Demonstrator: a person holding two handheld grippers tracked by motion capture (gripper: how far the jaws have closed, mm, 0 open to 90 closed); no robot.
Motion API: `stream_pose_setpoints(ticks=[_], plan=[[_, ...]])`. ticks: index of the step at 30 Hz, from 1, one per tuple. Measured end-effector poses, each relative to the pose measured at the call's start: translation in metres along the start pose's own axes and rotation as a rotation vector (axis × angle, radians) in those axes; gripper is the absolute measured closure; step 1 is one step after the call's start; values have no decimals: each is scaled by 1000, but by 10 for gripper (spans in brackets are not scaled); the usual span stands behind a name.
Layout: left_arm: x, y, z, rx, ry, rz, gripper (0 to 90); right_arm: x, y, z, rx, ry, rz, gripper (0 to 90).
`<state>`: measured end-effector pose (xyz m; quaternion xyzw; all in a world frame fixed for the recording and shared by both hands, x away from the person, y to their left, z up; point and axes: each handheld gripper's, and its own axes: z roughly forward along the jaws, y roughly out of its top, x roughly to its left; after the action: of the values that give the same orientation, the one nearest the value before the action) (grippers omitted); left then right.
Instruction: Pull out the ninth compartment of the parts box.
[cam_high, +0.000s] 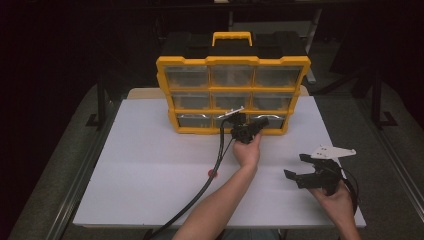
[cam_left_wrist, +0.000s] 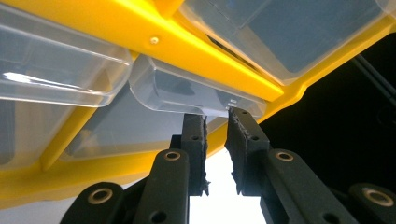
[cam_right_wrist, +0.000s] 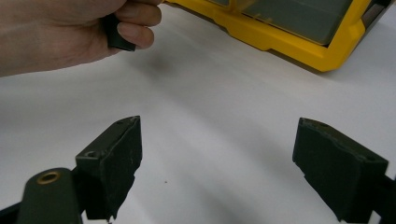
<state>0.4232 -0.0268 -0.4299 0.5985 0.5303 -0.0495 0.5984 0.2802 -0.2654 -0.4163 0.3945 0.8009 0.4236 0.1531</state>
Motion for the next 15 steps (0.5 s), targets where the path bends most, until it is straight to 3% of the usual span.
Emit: stream_pose_setpoints(ticks=[6, 15], plan=[[1, 0, 0, 0, -10, -5, 762, -2, -1, 0, 2, 2, -3, 149], [4, -3, -5, -16, -42, -46, 776, -2, -1, 0, 1, 2, 2, 149]])
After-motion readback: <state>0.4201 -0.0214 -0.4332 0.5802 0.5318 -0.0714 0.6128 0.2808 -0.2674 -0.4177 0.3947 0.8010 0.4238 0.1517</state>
